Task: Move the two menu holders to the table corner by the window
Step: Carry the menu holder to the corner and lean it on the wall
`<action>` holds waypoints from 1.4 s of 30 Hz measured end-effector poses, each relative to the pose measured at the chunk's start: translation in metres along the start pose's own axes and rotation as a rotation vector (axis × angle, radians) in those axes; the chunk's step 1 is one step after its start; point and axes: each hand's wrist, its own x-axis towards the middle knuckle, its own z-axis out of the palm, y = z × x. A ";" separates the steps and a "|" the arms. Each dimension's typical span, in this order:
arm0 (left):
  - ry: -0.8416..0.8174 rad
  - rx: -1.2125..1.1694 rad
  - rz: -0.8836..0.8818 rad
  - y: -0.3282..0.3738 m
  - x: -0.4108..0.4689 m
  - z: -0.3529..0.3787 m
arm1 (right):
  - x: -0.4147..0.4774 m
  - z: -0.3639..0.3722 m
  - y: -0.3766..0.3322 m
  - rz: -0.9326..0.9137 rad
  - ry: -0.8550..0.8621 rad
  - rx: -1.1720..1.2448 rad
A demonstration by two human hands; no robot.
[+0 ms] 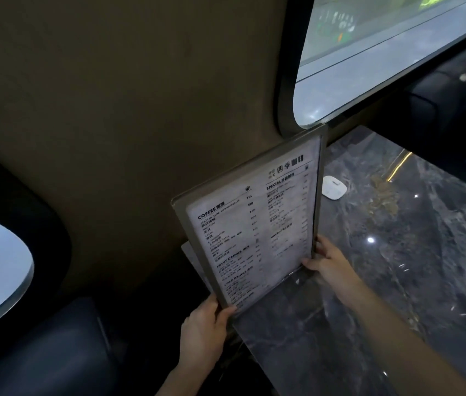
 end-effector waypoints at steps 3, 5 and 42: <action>0.005 -0.010 -0.016 -0.003 0.010 -0.006 | 0.009 0.007 -0.005 -0.013 0.002 -0.007; 0.018 -0.029 -0.016 -0.004 0.016 -0.010 | 0.013 0.012 -0.007 -0.027 0.007 0.006; 0.310 0.026 -0.175 -0.006 0.060 -0.041 | 0.055 0.026 0.001 -0.052 -0.049 -0.355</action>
